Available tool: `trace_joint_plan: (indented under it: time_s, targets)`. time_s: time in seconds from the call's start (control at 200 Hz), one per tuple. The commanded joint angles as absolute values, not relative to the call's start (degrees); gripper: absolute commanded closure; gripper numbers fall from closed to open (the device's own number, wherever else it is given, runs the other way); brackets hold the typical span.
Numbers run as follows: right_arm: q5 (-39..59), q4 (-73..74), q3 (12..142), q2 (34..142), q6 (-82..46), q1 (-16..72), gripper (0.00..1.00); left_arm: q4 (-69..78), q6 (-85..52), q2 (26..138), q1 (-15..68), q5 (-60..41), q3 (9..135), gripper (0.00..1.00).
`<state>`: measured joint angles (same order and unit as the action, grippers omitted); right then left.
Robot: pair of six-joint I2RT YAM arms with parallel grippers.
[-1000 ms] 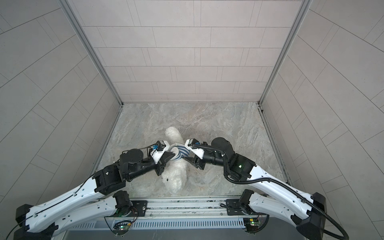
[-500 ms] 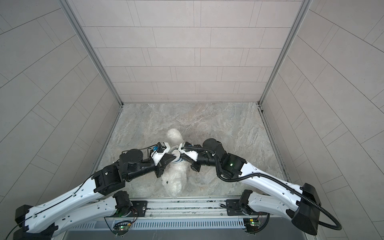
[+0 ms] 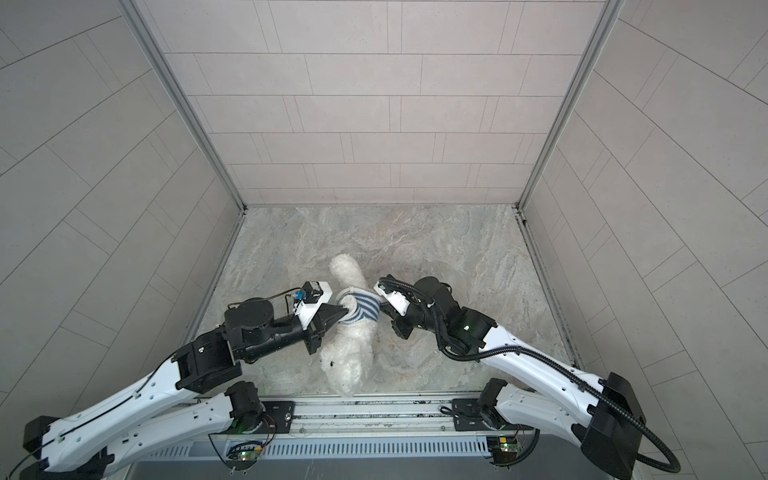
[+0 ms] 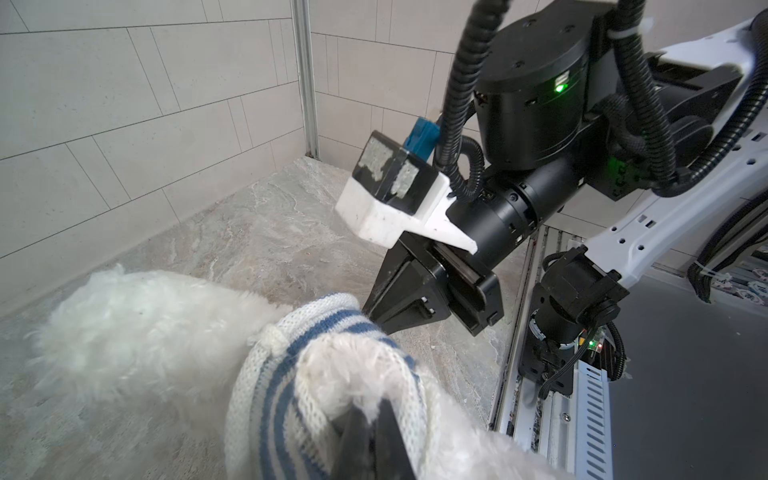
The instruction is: Dress the teddy bear
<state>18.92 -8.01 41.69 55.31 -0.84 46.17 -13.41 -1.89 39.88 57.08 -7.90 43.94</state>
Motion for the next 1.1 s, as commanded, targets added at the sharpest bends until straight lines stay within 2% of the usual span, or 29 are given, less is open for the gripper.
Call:
trace_joint_plan:
  time_s: [0.0,0.085,0.2,0.385,0.711,0.781,0.871,0.951,1.096]
  targets:
    - [22.4,-5.6,42.1,49.2,0.9,46.9,0.87,-12.1,-0.8,39.2,57.2,-8.2,46.1,1.0]
    - [23.8,-6.8,43.2,46.6,2.0,47.0,0.72,-14.0,1.4,39.7,57.3,-6.6,46.3,1.0]
    - [24.4,-8.7,44.5,46.2,4.3,47.0,0.62,-16.6,5.6,41.6,57.5,-5.1,47.3,1.0]
    - [28.8,-6.5,46.3,50.2,6.2,47.1,0.55,-19.8,11.6,44.9,58.3,-5.0,51.1,1.0]
    - [32.1,-2.6,47.7,54.5,9.6,47.5,0.49,-25.1,14.5,50.0,58.3,-15.5,59.2,1.0]
    - [32.5,-2.1,47.6,54.8,10.0,47.5,0.57,-25.6,14.6,50.5,58.3,-16.9,60.4,1.0]
    - [32.8,-2.0,47.5,54.8,10.5,47.5,0.83,-25.6,14.6,50.8,58.3,-18.0,61.6,1.0]
    - [32.4,-2.5,47.3,54.7,10.5,47.5,1.0,-25.5,14.8,50.8,58.3,-18.0,62.5,1.0]
    - [29.9,-2.7,46.4,54.2,9.3,47.5,1.0,-25.1,14.9,50.4,58.3,-17.9,64.0,1.0]
